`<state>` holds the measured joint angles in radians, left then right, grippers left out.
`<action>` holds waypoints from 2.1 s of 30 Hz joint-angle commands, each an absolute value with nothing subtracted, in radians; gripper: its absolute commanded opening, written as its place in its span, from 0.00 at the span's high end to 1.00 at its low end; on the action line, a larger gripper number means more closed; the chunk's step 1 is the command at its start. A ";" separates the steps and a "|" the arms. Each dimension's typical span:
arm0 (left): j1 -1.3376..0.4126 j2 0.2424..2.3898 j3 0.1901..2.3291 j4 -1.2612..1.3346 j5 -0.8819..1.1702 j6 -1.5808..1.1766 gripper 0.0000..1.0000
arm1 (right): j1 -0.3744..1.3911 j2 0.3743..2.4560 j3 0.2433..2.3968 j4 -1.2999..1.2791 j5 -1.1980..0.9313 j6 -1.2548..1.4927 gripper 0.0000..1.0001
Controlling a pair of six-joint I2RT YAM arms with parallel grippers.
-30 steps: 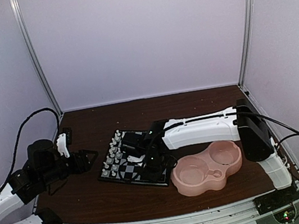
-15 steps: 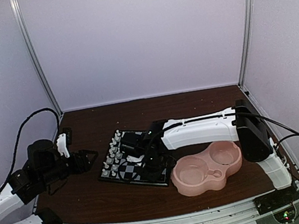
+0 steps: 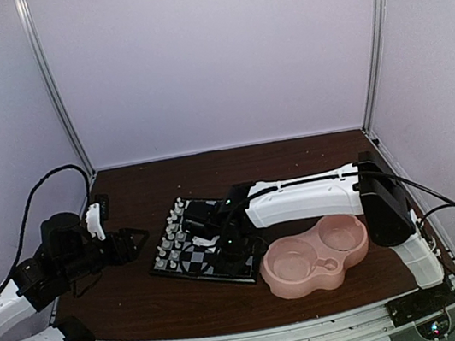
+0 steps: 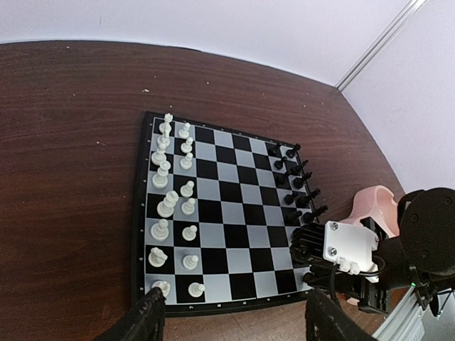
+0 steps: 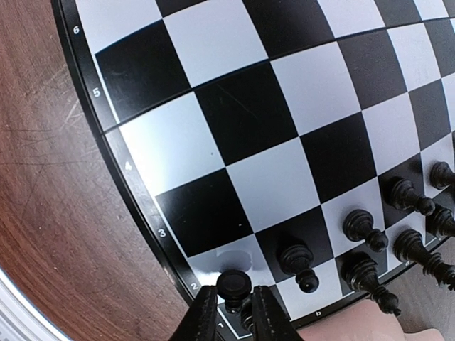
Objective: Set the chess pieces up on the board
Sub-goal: Place the pawn at h7.
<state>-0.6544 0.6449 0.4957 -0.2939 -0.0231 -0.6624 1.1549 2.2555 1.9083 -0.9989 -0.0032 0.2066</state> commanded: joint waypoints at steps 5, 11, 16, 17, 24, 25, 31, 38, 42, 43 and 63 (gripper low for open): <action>-0.649 0.636 0.486 -0.281 -0.021 -0.650 0.32 | 1.150 2.259 1.905 -0.993 0.029 0.199 0.79; -0.649 0.635 0.483 -0.281 -0.020 -0.650 0.32 | 1.150 2.272 1.902 -0.983 0.006 0.201 0.79; -0.649 0.635 0.483 -0.281 -0.016 -0.650 0.32 | 1.150 2.279 1.901 -0.973 0.002 0.199 0.80; -0.649 0.636 0.483 -0.283 -0.015 -0.650 0.32 | 1.152 2.281 1.900 -0.972 0.002 0.199 0.80; -0.649 0.636 0.483 -0.283 -0.015 -0.650 0.32 | 1.150 2.283 1.897 -0.963 -0.029 0.198 0.84; -0.649 0.635 0.484 -0.283 -0.015 -0.650 0.32 | 1.152 2.280 1.896 -0.960 -0.028 0.198 0.86; -0.649 0.635 0.487 -0.285 -0.011 -0.651 0.32 | 1.150 2.215 1.861 -0.900 -0.034 0.198 0.89; -0.649 0.625 0.493 -0.288 0.040 -0.663 0.32 | 1.150 2.039 1.699 -0.691 -0.032 0.206 0.86; -0.649 0.625 0.476 -0.275 0.062 -0.668 0.32 | 1.135 1.978 1.626 -0.590 -0.045 0.244 0.87; -0.649 0.626 0.465 -0.259 0.068 -0.668 0.32 | 1.123 1.965 1.610 -0.562 -0.062 0.260 0.87; -0.716 0.823 0.264 0.440 0.176 -0.712 0.55 | 1.020 1.874 1.319 0.194 -0.435 0.716 0.88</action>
<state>-0.6907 0.7746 0.2680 0.2481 0.1692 -0.7063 1.0153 1.9091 1.3407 0.0467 -0.3946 0.6357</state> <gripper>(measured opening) 0.457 0.125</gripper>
